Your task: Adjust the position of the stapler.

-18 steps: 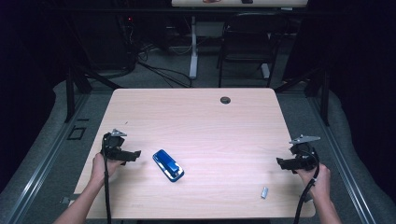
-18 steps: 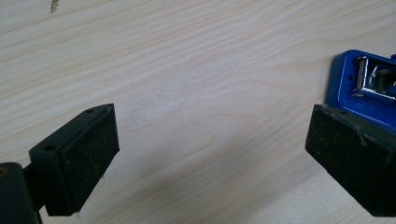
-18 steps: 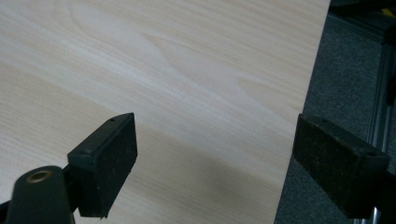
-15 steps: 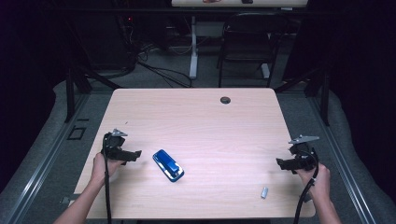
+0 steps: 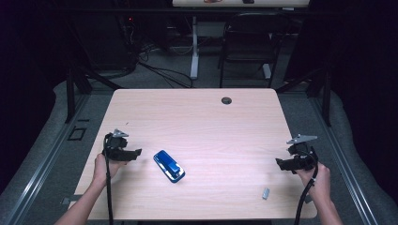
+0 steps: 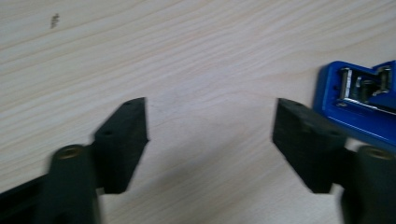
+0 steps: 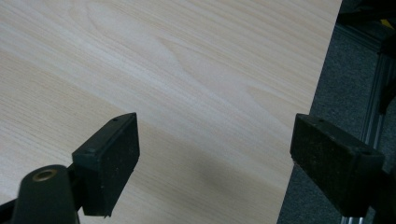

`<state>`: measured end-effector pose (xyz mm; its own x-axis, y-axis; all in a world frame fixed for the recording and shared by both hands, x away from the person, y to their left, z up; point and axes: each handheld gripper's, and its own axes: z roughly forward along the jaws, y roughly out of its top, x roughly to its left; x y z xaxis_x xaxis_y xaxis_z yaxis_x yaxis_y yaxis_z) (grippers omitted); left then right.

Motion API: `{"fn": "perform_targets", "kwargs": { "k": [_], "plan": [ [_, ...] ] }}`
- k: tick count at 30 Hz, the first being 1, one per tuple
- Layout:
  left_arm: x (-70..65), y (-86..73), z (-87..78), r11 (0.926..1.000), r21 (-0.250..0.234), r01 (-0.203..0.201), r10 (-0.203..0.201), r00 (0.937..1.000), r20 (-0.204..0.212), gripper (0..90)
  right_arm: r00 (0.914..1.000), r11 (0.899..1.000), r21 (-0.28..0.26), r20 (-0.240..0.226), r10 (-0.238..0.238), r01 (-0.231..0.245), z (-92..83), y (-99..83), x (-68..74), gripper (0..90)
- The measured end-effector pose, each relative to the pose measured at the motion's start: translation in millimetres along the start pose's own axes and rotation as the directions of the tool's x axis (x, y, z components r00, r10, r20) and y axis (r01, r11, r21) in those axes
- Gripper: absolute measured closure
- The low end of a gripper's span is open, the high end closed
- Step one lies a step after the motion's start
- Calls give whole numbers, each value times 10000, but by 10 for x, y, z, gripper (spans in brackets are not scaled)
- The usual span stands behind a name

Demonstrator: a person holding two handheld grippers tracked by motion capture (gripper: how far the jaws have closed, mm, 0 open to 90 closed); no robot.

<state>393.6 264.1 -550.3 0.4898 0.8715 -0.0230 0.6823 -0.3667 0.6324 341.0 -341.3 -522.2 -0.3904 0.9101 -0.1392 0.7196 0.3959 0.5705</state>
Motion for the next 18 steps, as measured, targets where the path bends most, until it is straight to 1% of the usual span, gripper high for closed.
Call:
{"fn": "perform_targets", "kwargs": {
  "k": [1,2,4,6,7,9,10,11,12,13,14,16,18],
  "plan": [
    [-11,2,5,10000,15,-54,54,10000,29,371,10000,10000,13,14,-25,25,6,-1,-2,155],
    [-24,5,12,9999,36,-123,123,9998,147,412,10000,10000,41,49,-51,51,12,-2,-6,156],
    [-51,5,22,9999,-64,-83,86,9991,410,574,10000,9999,138,59,-51,50,28,-2,-18,161],
    [-91,4,43,9995,-86,-288,292,9983,508,668,10000,9998,193,36,-29,28,40,-5,-21,164],
    [-115,5,55,9992,-65,-384,387,9977,564,701,10000,9998,189,39,-30,29,40,-6,-23,165],
    [-158,12,76,9987,-18,-516,516,9968,604,773,10000,9999,118,72,24,-25,37,-8,-22,169],
    [-187,26,89,9984,-72,-567,570,9963,649,797,10000,9999,135,97,23,-24,35,-8,-23,169],
    [-209,39,97,9983,-65,-588,591,9960,674,847,10000,9999,143,87,44,-45,35,-9,-23,169],
    [-243,63,113,9981,-98,-613,619,9959,663,878,9999,9998,150,63,91,-92,34,-10,-23,170],
    [-243,63,113,9981,-98,-613,619,9959,663,894,9999,9998,150,63,91,-92,34,-10,-23,170],
    [-273,93,128,9974,-82,-711,715,9952,671,894,9999,9998,151,49,105,-106,32,-10,-22,169],
    [-328,148,145,9973,-136,-721,730,9945,754,900,9999,9998,160,68,90,-91,18,-7,-19,170],
    [-394,200,163,9961,-181,-864,875,9930,787,900,9999,9999,111,30,114,-114,12,-6,-11,170]
  ]
}}
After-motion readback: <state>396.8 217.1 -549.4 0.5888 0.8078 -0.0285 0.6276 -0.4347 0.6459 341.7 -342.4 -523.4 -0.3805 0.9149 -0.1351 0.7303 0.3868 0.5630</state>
